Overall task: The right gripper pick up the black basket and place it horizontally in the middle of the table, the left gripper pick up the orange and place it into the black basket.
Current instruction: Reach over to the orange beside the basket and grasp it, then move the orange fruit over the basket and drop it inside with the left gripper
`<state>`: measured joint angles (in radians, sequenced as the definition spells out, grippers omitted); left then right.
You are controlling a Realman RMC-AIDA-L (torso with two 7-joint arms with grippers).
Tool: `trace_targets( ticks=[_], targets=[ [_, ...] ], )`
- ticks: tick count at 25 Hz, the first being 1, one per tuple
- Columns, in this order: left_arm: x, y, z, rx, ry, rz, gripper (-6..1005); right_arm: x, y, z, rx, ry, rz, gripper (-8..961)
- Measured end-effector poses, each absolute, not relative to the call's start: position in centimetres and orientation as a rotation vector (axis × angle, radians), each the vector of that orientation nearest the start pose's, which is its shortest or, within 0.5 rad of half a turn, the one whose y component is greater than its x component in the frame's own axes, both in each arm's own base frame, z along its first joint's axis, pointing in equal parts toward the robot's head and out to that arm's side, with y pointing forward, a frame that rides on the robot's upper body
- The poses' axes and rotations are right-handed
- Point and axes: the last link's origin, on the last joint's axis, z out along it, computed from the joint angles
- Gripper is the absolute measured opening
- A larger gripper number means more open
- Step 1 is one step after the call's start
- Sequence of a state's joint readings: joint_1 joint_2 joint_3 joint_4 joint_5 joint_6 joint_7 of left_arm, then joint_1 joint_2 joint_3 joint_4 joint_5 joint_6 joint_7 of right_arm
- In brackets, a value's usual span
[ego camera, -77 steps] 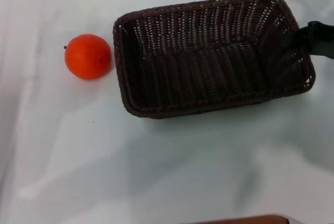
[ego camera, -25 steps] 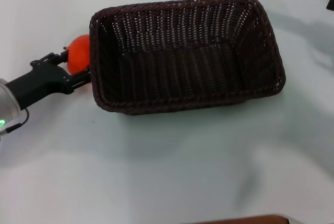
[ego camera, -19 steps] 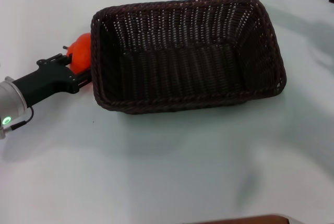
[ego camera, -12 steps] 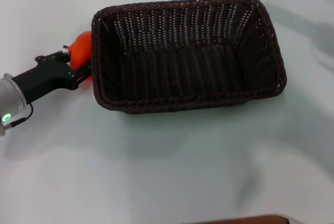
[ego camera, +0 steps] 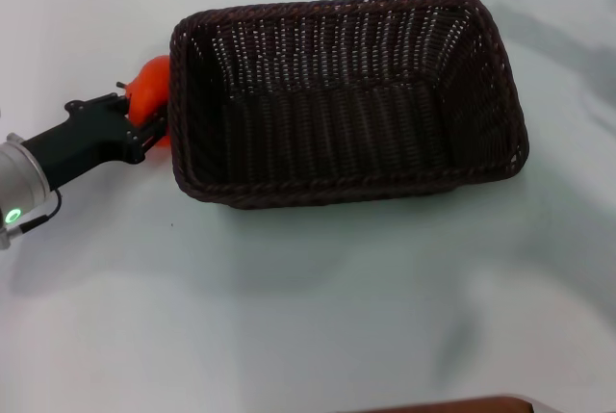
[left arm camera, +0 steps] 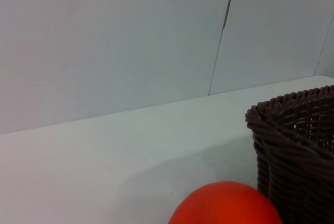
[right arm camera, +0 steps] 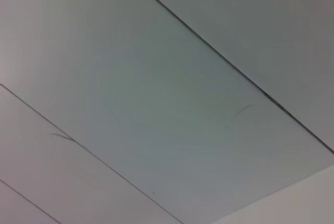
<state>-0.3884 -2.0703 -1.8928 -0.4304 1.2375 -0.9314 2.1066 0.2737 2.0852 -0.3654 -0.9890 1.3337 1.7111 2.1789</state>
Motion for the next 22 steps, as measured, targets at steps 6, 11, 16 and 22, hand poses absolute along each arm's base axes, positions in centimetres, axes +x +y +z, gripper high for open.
trace_targets(
  ticks=[6, 11, 16, 22],
  targets=[
    [-32.5, 32.9, -3.6, -2.196, -0.761, -0.584, 338, 31.5, 27.6, 11.8, -1.299, -1.769, -0.497, 831],
    [-32.3, 32.5, -1.0, -2.099, -0.712, -0.679, 308, 31.5, 27.6, 11.7, -1.289, -1.771, -0.499, 831],
    [-30.3, 31.7, 1.3, -2.077, -0.654, -0.873, 287, 31.2, 28.1, 11.9, -1.259, -1.781, -0.506, 831],
    [-25.9, 30.2, 0.6, -2.195, -0.521, -1.135, 219, 30.4, 29.0, 11.8, -1.173, -1.805, -0.510, 831]
  ],
)
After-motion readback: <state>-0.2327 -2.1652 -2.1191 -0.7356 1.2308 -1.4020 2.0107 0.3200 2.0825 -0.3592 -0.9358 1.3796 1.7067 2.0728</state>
